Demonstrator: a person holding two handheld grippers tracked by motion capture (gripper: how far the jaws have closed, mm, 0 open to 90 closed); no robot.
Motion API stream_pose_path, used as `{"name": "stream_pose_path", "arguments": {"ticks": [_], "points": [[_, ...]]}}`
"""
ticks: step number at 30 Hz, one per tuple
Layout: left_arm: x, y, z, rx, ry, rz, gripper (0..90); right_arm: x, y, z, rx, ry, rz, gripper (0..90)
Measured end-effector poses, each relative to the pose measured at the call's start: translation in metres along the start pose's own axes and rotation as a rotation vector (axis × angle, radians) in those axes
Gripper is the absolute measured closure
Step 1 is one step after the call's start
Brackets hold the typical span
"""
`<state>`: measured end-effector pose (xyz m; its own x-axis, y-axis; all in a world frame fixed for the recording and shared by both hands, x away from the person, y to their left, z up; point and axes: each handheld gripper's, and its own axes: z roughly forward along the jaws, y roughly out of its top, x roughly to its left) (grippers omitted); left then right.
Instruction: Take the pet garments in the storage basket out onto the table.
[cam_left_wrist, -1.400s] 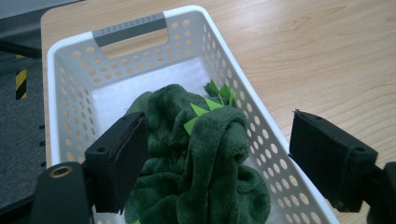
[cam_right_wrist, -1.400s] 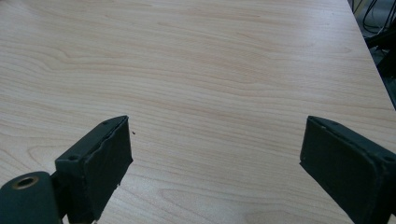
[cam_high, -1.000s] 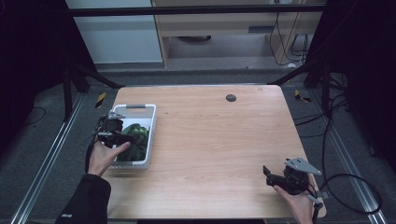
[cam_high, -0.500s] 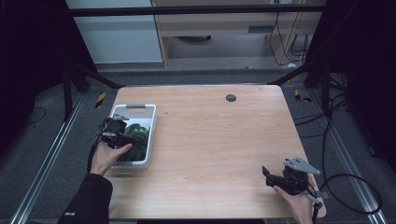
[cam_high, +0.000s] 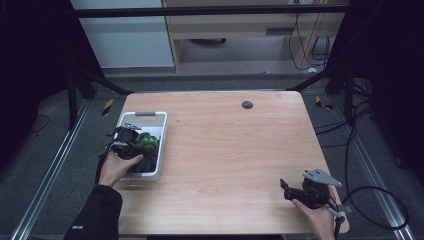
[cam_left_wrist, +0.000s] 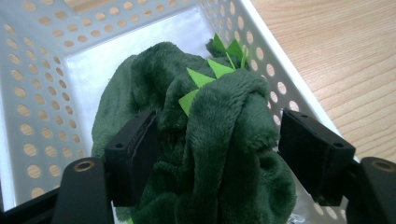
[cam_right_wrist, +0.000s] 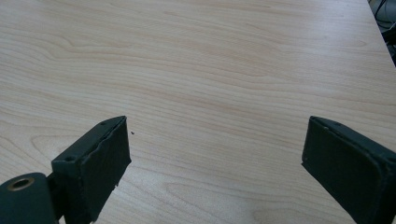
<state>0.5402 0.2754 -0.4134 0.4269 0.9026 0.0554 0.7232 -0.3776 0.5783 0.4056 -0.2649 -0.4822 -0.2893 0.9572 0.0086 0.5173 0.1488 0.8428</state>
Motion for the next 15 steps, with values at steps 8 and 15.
{"name": "stream_pose_path", "arguments": {"ticks": [8, 15], "points": [[0.0, 0.001, 0.006, 0.034, -0.006, 0.003, 33.6, 0.001, 0.0, 0.0, 0.006, 0.007, 0.011, 7.8], [0.0, 0.001, 0.012, 0.061, 0.0, 0.006, 42.0, 0.0, 0.0, 0.002, 0.01, 0.008, 0.005, 7.6]]}}
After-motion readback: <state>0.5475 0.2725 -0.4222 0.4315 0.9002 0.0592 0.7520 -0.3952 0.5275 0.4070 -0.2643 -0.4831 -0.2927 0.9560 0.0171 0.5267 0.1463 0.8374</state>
